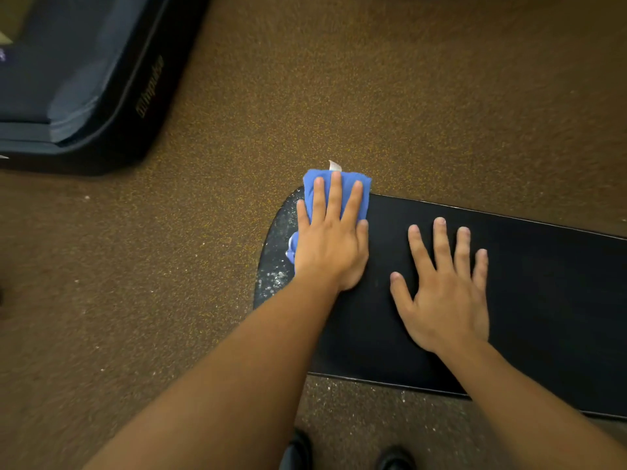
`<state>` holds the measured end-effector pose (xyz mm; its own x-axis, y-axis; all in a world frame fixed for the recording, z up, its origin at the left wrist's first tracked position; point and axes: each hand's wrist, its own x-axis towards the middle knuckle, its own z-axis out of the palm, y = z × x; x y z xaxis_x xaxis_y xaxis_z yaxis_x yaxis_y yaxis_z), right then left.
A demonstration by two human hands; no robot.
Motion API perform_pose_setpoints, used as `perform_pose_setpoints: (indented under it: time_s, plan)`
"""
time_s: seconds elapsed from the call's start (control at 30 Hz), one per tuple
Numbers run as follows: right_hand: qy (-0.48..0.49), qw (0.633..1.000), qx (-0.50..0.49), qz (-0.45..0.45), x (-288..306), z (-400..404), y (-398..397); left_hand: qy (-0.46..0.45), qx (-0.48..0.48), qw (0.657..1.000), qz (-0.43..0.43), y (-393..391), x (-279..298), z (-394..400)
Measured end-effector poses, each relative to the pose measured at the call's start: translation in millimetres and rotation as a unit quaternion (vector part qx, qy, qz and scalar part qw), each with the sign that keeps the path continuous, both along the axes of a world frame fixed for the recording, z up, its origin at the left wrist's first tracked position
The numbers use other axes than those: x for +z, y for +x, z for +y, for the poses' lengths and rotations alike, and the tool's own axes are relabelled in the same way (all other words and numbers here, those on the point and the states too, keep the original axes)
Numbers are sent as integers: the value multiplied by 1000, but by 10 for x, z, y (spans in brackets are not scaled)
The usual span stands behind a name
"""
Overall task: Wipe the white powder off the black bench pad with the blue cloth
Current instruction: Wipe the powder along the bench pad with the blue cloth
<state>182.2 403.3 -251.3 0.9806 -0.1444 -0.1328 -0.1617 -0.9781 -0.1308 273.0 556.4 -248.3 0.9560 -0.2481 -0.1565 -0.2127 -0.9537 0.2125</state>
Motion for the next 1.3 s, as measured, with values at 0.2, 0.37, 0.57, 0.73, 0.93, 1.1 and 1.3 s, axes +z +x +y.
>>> perform_pose_setpoints:
  time_s: [0.2, 0.37, 0.57, 0.73, 0.93, 1.1, 1.3]
  plan:
    - [5, 1000, -7, -1, 14, 29, 7, -20, 4, 1000, -14, -552, -22, 223]
    - [7, 1000, -16, 14, 30, 67, 24, -5, 1, 1000, -30, -995, -70, 152]
    - [13, 1000, 3, 25, 45, 267, 40, -13, -48, 999, -7, -266, -19, 169]
    - [15, 1000, -7, 18, 48, 254, 43, -19, 14, 1000, -7, -335, -13, 346]
    - [14, 1000, -11, 6, 31, 276, 24, -7, -14, 1000, -25, -1204, -55, 295]
    - [14, 1000, -9, 2, 37, 262, 17, -15, -38, 999, -13, -458, -27, 282]
    - [9, 1000, -9, 7, 27, 270, 30, -21, 19, 1000, -10, -413, 9, 437]
